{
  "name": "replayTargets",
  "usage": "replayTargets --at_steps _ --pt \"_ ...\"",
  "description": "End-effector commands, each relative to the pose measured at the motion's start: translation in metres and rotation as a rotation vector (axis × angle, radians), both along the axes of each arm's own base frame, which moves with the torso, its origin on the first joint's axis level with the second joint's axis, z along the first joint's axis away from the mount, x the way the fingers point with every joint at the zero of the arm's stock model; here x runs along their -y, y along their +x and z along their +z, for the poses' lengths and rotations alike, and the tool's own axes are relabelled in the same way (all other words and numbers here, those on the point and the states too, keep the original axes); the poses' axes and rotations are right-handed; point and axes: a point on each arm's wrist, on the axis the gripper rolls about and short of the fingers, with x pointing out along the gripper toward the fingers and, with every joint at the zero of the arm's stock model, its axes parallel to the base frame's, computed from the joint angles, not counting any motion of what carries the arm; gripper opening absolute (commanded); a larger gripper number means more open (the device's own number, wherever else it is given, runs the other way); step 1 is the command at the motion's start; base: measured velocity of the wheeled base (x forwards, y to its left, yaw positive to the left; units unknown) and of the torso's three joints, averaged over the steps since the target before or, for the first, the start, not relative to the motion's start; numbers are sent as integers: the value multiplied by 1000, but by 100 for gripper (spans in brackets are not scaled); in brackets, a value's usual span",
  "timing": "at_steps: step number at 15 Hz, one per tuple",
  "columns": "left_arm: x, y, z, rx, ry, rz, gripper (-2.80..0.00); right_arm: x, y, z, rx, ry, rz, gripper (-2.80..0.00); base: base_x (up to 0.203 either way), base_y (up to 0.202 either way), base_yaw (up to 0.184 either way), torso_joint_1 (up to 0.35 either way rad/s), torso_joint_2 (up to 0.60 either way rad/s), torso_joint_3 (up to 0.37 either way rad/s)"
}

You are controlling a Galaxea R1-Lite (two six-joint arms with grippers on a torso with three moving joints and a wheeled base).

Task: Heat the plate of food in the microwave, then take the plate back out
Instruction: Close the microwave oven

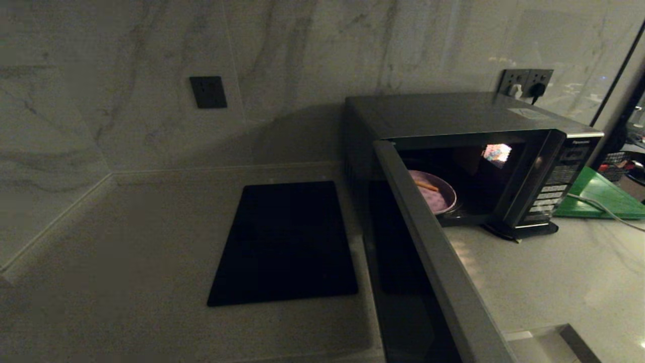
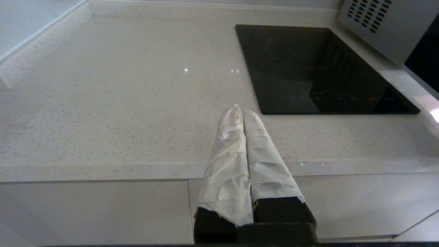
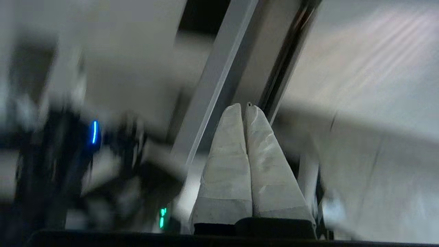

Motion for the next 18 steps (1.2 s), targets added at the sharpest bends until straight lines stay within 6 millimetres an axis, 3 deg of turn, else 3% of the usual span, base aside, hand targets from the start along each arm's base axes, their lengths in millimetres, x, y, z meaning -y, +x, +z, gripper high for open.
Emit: replayTargets --at_steps 1,4,8,18 --pt "0 0 0 -1 -1 2 -280 -37 19 -13 -102 -93 97 -280 0 0 0 0 0 0" --pt "0 0 0 -1 -1 2 -280 -71 34 -30 -148 -206 188 -280 0 0 0 0 0 0" --pt "0 0 0 -1 -1 2 -280 -110 37 -44 -132 -284 266 -280 0 0 0 0 0 0" --pt "0 0 0 -1 -1 2 -280 -149 44 -65 -92 -379 237 -280 0 0 0 0 0 0"
